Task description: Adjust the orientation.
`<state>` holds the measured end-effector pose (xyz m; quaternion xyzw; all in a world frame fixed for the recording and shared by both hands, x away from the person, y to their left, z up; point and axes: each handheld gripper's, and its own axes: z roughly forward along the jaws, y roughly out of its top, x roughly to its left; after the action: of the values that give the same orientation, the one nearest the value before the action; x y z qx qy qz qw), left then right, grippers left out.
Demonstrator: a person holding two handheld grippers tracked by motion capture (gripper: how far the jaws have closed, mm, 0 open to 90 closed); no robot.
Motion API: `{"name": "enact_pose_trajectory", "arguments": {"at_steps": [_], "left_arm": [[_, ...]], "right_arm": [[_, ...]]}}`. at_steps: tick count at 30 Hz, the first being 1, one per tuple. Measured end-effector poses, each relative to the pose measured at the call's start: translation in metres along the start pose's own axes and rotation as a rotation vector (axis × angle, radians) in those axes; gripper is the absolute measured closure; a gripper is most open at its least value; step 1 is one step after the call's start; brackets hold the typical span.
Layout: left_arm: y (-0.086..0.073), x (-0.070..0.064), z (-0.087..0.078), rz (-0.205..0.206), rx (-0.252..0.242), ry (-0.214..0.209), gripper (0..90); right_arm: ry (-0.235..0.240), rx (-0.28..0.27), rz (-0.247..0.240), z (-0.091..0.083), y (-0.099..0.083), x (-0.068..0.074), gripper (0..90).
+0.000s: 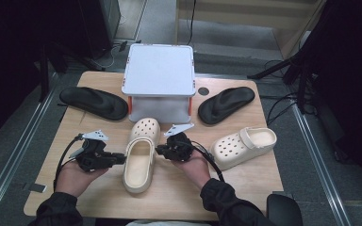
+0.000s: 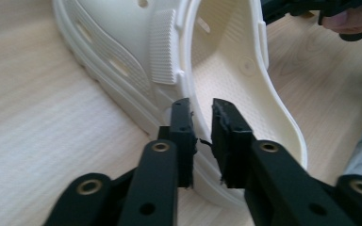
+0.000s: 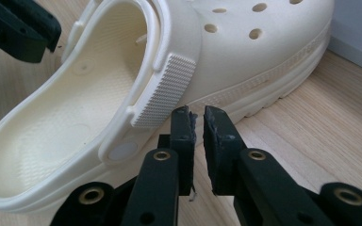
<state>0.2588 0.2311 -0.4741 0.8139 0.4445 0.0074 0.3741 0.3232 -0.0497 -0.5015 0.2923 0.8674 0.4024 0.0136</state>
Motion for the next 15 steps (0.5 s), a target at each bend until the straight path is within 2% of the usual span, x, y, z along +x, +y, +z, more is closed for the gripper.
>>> {"name": "enact_pose_trajectory", "arguments": {"at_steps": [4, 12, 15], "left_arm": [[-0.001, 0.004, -0.002, -0.005, -0.001, 0.015, 66.4], [-0.001, 0.011, -0.002, 0.005, -0.043, 0.048, 46.7], [-0.001, 0.015, 0.000, -0.010, -0.022, 0.055, 43.5]], "right_arm": [[0.006, -0.010, 0.012, -0.008, 0.000, -0.003, 76.3], [0.021, -0.042, -0.023, -0.028, -0.002, -0.008, 66.8], [0.053, -0.059, -0.022, -0.033, -0.004, -0.011, 61.4]]}}
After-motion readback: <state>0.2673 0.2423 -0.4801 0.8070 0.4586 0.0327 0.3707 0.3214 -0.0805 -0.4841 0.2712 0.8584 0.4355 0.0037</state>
